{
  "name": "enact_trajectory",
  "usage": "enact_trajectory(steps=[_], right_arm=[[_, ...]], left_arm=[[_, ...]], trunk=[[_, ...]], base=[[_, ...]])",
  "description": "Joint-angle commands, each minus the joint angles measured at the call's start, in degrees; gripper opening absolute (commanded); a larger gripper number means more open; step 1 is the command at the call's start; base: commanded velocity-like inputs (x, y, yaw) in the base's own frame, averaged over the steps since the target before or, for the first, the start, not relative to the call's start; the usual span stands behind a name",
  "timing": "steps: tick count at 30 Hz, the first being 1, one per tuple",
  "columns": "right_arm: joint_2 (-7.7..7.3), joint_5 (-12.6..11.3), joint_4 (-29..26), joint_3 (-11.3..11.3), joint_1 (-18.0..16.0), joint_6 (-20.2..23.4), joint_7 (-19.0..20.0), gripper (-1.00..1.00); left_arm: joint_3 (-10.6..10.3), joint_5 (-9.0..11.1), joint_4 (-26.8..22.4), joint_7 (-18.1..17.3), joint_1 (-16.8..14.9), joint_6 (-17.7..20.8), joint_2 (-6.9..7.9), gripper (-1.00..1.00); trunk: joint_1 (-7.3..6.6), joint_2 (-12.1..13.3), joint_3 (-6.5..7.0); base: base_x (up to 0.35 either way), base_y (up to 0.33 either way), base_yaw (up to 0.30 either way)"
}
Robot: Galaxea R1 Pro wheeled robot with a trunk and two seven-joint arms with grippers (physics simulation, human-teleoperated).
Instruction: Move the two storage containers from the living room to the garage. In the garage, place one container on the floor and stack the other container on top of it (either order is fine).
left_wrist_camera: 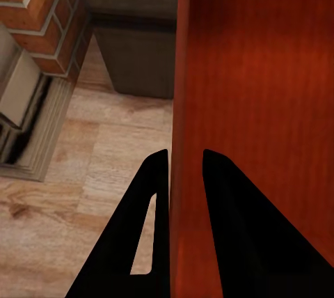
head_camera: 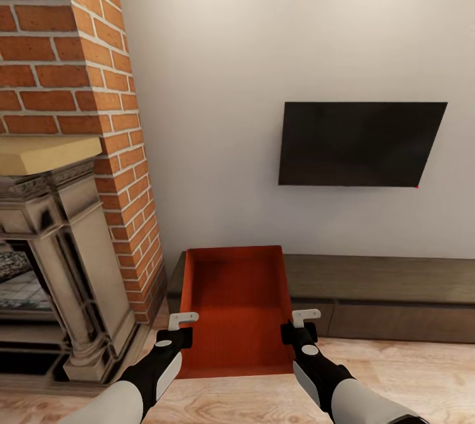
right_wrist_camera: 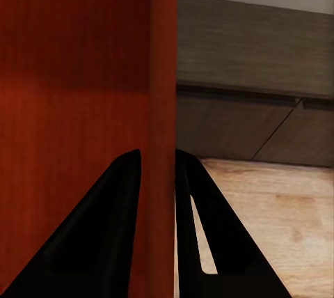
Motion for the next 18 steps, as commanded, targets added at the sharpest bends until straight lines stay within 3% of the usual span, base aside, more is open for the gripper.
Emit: enact_trajectory(steps=[1,18], right_arm=[[0.2,-1.38,0.26,-1.7,-0.04,-0.5,-0.41,-1.0],[0.24,-1.3,0.26,-1.62,-0.04,-0.58,-0.52,-1.0]], left_arm=[[1.08,-0.99,-0.36,1.03,-0.04,0.3,-0.05,-1.0],[1.09,-0.99,-0.38,1.05,-0.04,0.29,-0.05,-1.0]], trunk=[[0.01,-0.06,-0.08],[0.01,-0.06,-0.08]], base=[[0.0,0.0,0.0],[0.0,0.0,-0.006]])
